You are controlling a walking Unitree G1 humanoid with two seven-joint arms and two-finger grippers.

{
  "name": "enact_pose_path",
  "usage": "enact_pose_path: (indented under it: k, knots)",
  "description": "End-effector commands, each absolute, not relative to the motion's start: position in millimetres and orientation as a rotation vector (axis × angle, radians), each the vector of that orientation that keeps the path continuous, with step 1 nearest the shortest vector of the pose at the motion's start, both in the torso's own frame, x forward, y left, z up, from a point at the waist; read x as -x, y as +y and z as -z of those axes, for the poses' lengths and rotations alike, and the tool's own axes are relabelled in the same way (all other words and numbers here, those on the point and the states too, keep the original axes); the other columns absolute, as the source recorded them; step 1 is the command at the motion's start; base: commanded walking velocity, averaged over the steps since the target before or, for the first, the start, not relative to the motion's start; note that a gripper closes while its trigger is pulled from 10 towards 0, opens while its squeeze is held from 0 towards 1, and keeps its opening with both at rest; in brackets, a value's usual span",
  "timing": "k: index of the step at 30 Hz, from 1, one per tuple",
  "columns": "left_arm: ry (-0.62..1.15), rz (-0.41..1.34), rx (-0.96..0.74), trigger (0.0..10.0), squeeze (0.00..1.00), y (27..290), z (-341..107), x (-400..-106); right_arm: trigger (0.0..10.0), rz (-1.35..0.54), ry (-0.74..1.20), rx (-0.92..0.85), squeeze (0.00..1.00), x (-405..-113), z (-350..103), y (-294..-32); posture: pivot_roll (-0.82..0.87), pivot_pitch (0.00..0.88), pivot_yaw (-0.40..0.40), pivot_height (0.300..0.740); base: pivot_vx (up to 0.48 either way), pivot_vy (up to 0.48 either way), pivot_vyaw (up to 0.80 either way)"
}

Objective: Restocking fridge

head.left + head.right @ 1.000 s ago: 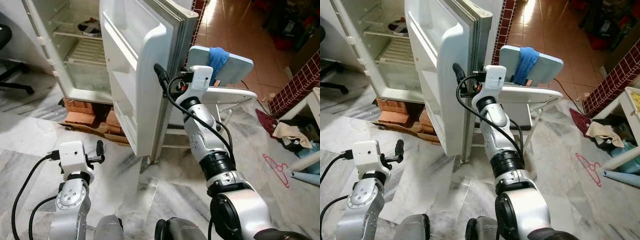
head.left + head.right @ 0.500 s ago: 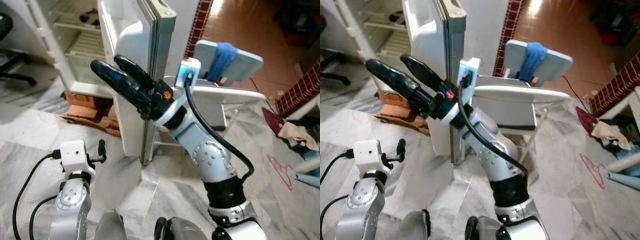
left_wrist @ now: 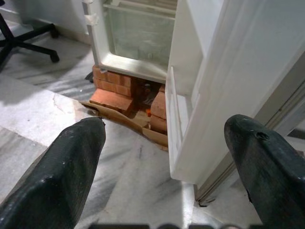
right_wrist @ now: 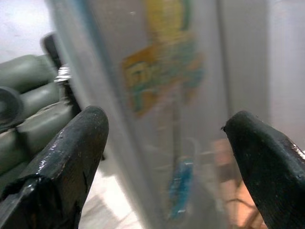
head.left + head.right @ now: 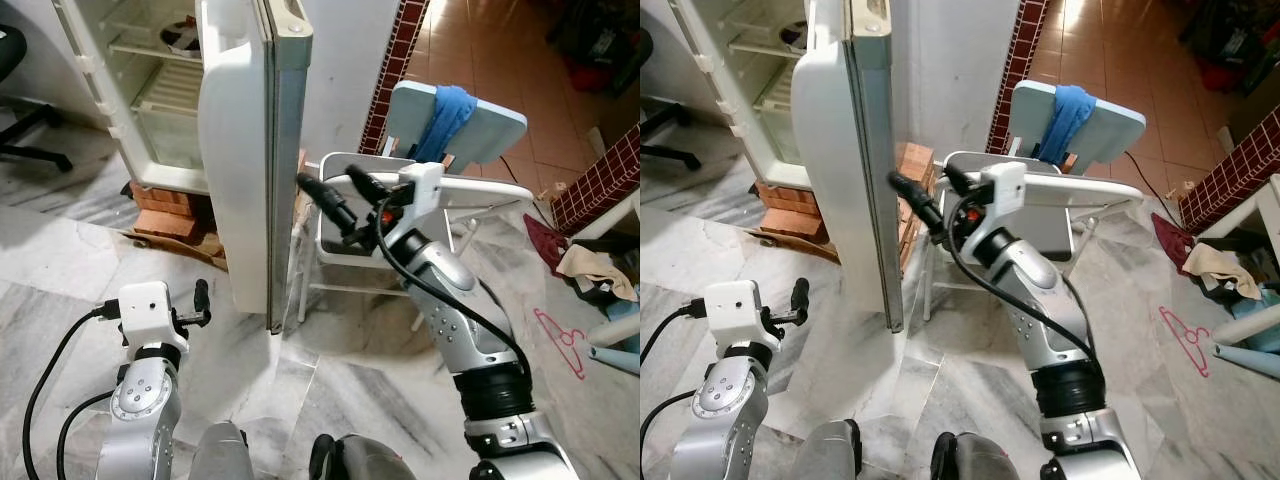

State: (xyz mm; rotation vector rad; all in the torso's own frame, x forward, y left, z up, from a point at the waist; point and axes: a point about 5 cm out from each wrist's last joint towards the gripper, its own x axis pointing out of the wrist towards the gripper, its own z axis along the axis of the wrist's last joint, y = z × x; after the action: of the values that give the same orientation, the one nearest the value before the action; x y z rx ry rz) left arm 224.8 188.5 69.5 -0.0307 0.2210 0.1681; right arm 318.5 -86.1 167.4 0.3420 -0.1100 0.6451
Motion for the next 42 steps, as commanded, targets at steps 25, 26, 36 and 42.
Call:
enact_pose_path:
  k: [25, 26, 36, 42]
  knots:
    - [0.168, -0.198, 0.031, 10.0, 0.00, 187, -77, -231, 10.0, -1.005, -0.136, -0.575, 0.00, -303, -206, 36, 0.19, 0.108, -0.115, 0.740, 0.000, 0.000, 0.00]
    - [0.166, -0.191, 0.032, 10.0, 0.00, 186, -77, -232, 10.0, -0.972, -0.128, -0.558, 0.00, -305, -202, 27, 0.18, 0.105, -0.106, 0.740, 0.000, 0.000, 0.00]
    - [0.169, -0.140, 0.032, 10.0, 0.00, 179, -77, -241, 10.0, -0.592, -0.104, -0.394, 0.00, -319, -160, -58, 0.13, 0.107, -0.068, 0.740, 0.000, 0.000, 0.00]
    - [0.149, -0.115, -0.006, 10.0, 0.00, 181, -79, -243, 10.0, -0.371, -0.120, -0.258, 0.00, -316, -148, -112, 0.11, 0.116, -0.054, 0.740, 0.000, 0.000, 0.00]
